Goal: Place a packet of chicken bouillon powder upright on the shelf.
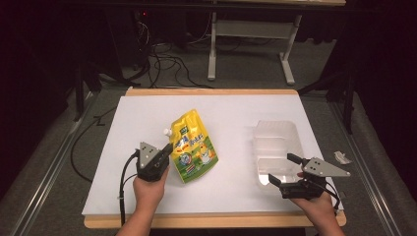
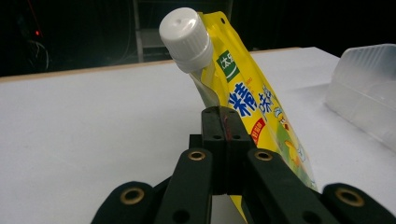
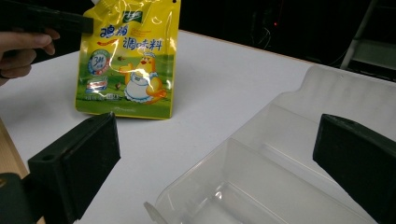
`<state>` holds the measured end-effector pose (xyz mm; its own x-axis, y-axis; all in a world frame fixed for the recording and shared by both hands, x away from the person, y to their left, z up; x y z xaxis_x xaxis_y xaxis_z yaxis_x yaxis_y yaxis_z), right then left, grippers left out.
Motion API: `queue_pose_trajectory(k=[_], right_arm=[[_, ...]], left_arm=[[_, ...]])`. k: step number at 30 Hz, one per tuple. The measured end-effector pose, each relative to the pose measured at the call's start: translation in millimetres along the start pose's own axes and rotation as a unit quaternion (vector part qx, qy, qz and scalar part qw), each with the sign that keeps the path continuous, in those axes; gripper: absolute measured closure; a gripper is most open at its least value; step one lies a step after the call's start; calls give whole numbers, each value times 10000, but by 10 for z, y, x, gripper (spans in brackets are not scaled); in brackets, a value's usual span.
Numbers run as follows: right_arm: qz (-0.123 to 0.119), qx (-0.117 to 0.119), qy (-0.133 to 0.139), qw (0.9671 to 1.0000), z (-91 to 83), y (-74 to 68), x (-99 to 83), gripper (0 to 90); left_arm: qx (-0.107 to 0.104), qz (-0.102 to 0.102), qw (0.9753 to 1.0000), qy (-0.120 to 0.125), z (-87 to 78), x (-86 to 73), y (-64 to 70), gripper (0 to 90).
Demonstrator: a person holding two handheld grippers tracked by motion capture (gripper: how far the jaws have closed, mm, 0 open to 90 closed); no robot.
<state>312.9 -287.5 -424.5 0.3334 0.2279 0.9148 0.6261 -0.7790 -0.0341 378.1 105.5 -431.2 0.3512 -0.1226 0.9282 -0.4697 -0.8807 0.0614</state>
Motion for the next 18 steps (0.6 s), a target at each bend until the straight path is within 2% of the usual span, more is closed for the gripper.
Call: queue_pose_trajectory(k=[2, 7, 8, 9, 15, 18], right_arm=[[-26, -7, 12, 10000, -1, -4, 3, 8], [-1, -5, 30, 10000, -8, -9, 9, 8], [-24, 5, 45, 10000, -8, -10, 12, 8], [-24, 5, 45, 10000, -8, -10, 12, 8], [-76, 16, 34, 10000, -4, -62, 34, 13], [-95, 28, 29, 9999, 3, -84, 39, 14]], left_arm=[[-50, 132, 9998, 127, -57, 26, 92, 900], [-103, 324, 9991, 249, -136, 41, 215, 900], [-145, 411, 9986, 299, -174, 45, 277, 900], [-145, 411, 9986, 299, -174, 45, 277, 900], [-220, 722, 9963, 415, -292, 29, 479, 900], [-242, 790, 9957, 428, -321, 16, 526, 900]])
Point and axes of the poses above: each handheld gripper's, and its own axes: z roughly forward along the jaws, x roughly out of its top, y roughly to its right, the point moved 4 cm from there along z, roughly forward along the jaws, and after that the axes turned 3 degrees about -y, right-handed, at the moved point
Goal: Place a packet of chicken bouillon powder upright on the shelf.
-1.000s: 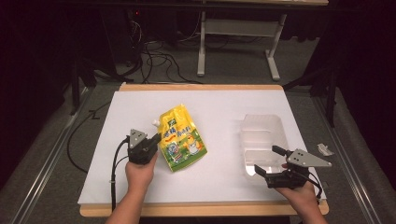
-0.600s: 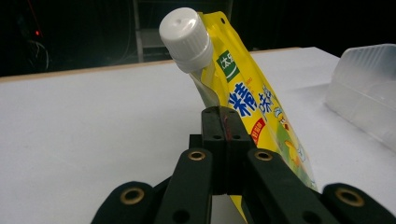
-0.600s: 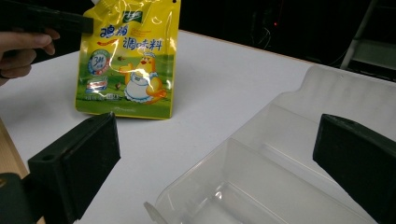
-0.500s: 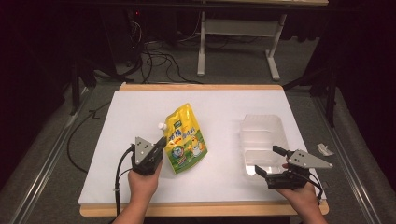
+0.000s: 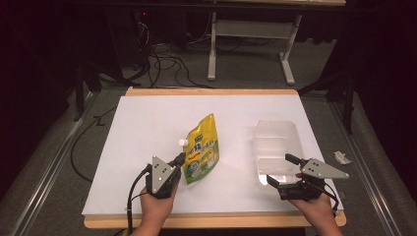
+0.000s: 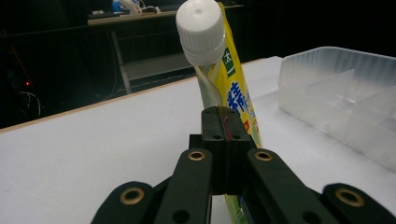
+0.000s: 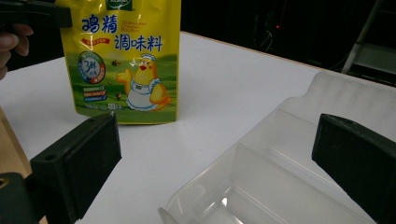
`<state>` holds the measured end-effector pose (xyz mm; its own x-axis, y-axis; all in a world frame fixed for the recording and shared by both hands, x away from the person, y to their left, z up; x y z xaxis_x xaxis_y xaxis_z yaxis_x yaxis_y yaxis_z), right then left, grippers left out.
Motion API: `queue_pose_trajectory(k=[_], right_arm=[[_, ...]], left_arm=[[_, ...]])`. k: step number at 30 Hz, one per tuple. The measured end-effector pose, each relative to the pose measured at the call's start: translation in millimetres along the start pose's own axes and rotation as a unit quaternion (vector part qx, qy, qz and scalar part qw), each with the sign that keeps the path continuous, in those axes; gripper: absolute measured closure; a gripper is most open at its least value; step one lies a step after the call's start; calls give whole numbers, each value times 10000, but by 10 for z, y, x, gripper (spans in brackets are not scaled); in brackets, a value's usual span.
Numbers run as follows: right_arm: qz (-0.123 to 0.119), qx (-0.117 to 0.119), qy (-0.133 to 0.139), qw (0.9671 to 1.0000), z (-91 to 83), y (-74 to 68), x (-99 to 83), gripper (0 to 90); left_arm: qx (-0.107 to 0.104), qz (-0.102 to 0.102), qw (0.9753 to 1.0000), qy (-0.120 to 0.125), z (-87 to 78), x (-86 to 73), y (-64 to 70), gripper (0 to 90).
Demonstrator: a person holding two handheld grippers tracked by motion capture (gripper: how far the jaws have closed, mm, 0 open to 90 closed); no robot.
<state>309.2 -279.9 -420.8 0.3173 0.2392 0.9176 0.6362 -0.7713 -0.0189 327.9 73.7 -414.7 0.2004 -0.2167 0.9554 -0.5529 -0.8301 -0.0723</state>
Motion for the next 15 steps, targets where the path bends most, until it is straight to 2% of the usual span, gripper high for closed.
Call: queue_pose_trajectory(k=[7, 10, 14, 15], right_arm=[[-43, 160, -18, 9999, 53, -125, 50, 13], [-49, 266, -119, 9996, 93, -181, 99, 28], [-83, 290, -63, 9995, 144, -251, 176, 23], [-30, 430, -57, 9991, 206, -300, 235, 17]], left_arm=[[-68, 16, 10000, 16, -84, -38, 135, 900], [-107, 8, 9999, 1, -107, -53, 174, 900], [-122, -2, 9999, -9, -127, -73, 205, 900], [-133, -16, 9999, -13, -135, -86, 220, 900]])
Point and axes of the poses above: each handheld gripper's, and its own axes: z roughly forward along the jaws, x roughly out of its top, y roughly to its right, the point moved 4 cm from there along z, roughly forward along the jaws, and after that the axes turned 3 degrees about -y, right-handed, at the moved point
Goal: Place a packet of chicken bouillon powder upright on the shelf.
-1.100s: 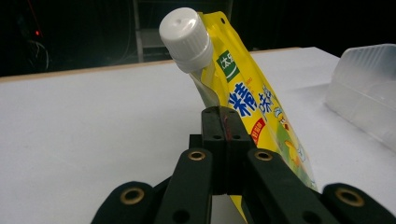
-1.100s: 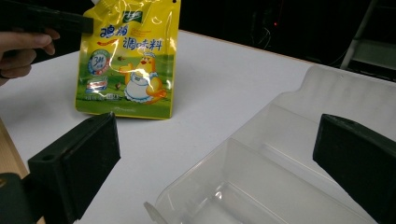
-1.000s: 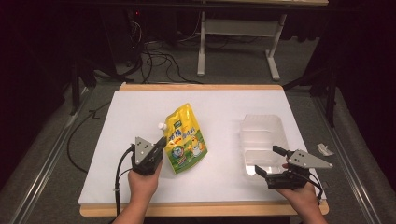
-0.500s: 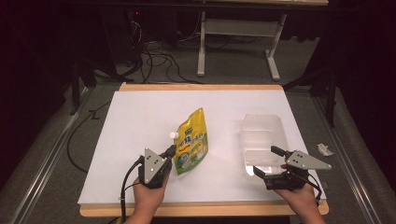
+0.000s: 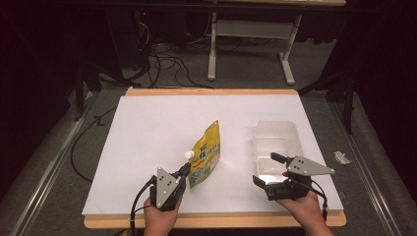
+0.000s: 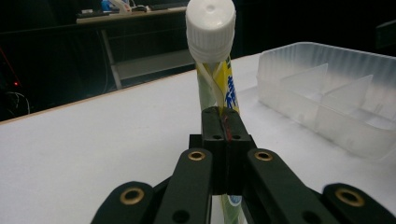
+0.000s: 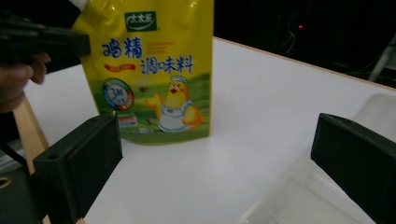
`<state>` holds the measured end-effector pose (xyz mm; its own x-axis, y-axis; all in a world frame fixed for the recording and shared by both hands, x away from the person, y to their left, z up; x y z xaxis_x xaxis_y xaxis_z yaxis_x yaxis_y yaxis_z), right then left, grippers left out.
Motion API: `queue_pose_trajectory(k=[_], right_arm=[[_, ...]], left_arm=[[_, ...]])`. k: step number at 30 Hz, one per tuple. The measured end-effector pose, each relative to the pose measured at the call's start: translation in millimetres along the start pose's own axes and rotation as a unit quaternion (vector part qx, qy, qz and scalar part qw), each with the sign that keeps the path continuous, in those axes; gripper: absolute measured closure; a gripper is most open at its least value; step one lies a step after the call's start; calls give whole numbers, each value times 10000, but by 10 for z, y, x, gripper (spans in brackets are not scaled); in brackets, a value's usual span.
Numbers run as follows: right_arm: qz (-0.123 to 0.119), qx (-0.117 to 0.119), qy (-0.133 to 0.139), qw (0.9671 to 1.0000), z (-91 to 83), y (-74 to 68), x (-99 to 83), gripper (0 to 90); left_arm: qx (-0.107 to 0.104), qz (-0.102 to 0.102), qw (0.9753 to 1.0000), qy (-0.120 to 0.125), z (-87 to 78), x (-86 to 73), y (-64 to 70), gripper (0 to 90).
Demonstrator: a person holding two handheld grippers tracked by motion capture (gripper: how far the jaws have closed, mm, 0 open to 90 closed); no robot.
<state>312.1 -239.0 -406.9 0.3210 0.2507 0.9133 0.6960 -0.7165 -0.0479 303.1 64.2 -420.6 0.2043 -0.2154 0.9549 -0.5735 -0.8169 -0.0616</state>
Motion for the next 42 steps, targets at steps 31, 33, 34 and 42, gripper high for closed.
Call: queue_pose_trajectory(k=[31, 33, 34, 42], right_arm=[[80, 688, -345, 9970, 1181, 17, 675, 73], [103, 690, -347, 9970, 1180, 16, 673, 79], [94, 700, -332, 9969, 1179, 12, 675, 84], [76, 806, -364, 9960, 1196, -46, 668, 121]], left_arm=[[-185, 298, 9994, -79, 0, 1, 57, 900], [-88, 519, 9985, -112, 9, 13, 33, 900], [-76, 662, 9977, -132, 11, 18, 8, 900], [-146, 494, 9985, -157, 9, -12, -276, 900]])
Point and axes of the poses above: each handheld gripper's, and its own axes: z roughly forward along the jaws, x roughly out of its top, y roughly to its right, the point moved 4 cm from there along z, roughly forward along the jaws, and after that the axes turned 3 degrees about -y, right-handed, at the moved point
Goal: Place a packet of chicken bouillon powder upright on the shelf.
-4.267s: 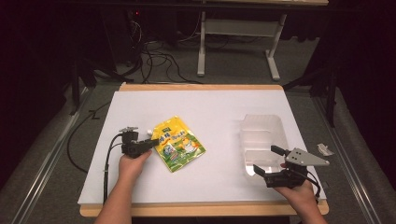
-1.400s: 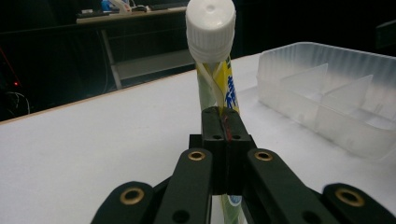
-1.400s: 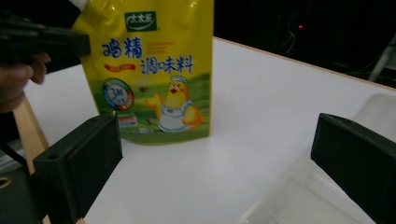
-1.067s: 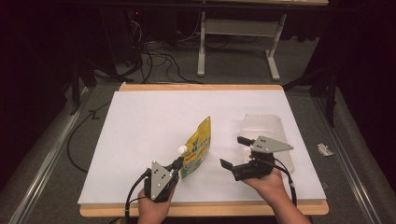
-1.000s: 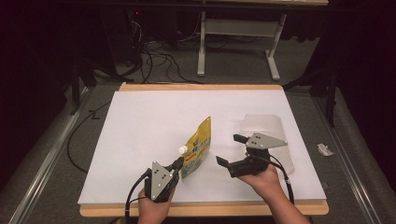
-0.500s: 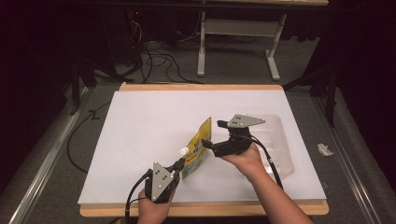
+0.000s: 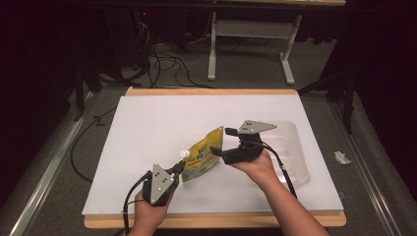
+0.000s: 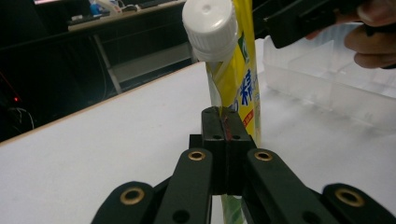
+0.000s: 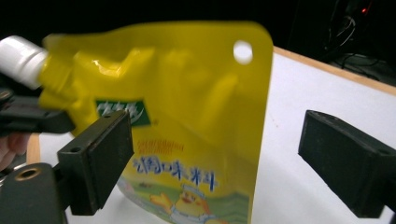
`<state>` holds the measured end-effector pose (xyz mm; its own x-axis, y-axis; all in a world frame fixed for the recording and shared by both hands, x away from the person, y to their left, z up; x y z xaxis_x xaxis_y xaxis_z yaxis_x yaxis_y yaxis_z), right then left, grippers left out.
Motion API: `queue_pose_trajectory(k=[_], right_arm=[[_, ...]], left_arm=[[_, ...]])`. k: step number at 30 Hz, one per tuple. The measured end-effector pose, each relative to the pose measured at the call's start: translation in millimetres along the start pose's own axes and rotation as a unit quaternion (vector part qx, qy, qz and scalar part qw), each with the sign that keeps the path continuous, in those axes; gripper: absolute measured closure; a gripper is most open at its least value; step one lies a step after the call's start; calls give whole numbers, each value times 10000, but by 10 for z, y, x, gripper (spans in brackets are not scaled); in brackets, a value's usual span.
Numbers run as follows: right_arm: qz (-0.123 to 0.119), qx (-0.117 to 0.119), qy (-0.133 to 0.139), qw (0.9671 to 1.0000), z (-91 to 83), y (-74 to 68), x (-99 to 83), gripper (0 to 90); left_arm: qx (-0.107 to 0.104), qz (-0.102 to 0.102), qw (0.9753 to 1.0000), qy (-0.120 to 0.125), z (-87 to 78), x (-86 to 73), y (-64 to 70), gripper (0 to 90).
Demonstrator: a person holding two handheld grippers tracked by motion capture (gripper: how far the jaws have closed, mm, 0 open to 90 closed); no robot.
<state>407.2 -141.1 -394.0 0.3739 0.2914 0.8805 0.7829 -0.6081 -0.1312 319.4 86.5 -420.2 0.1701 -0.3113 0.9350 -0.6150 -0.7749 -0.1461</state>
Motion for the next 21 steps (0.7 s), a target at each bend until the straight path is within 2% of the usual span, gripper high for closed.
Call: queue_pose_trajectory(k=[1, 7, 13, 15, 16, 17, 18, 19, 20, 21], right_arm=[[-20, 6, -25, 10000, 23, -11, 2, 141], [-64, 11, -98, 9999, 106, -37, 31, 151], [-162, 119, -312, 9993, 221, -49, 40, 185], [-197, 182, -333, 9991, 236, -70, 35, 250], [-258, 110, -329, 9991, 232, -78, 33, 299], [-347, -49, -287, 9990, 200, -86, 26, 414], [-388, -98, -242, 9989, 174, -79, 24, 471], [-383, -114, -201, 9990, 143, -72, 21, 527], [-366, -116, -158, 9991, 109, -69, 15, 590], [-364, -147, -118, 9992, 68, -69, 7, 641]], left_arm=[[2, -83, 10000, 11, 4, -5, -16, 900], [10, -68, 10000, 31, -2, -7, 5, 900], [-36, -172, 9998, 57, -3, -16, -7, 900], [-34, -248, 9997, 62, -3, -24, -25, 900], [-32, -301, 9995, 68, -3, -29, -38, 900], [-23, -344, 9994, 70, -3, -33, -50, 900], [-7, -476, 9988, 71, 0, -44, -94, 900], [-7, -476, 9988, 71, 0, -44, -94, 900], [-14, -559, 9984, 70, 2, -49, -115, 900], [-40, -709, 9974, 104, 8, -48, -147, 900]])
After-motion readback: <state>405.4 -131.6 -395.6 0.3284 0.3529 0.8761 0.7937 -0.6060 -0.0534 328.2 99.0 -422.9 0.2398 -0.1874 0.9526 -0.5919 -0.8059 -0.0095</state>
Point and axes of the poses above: each handheld gripper's, and its own axes: z roughly forward along the jaws, x roughly out of its top, y roughly to its right, the point moved 4 cm from there along z, roughly forward along the jaws, and after that the axes turned 3 degrees about -y, right-handed, at the moved point
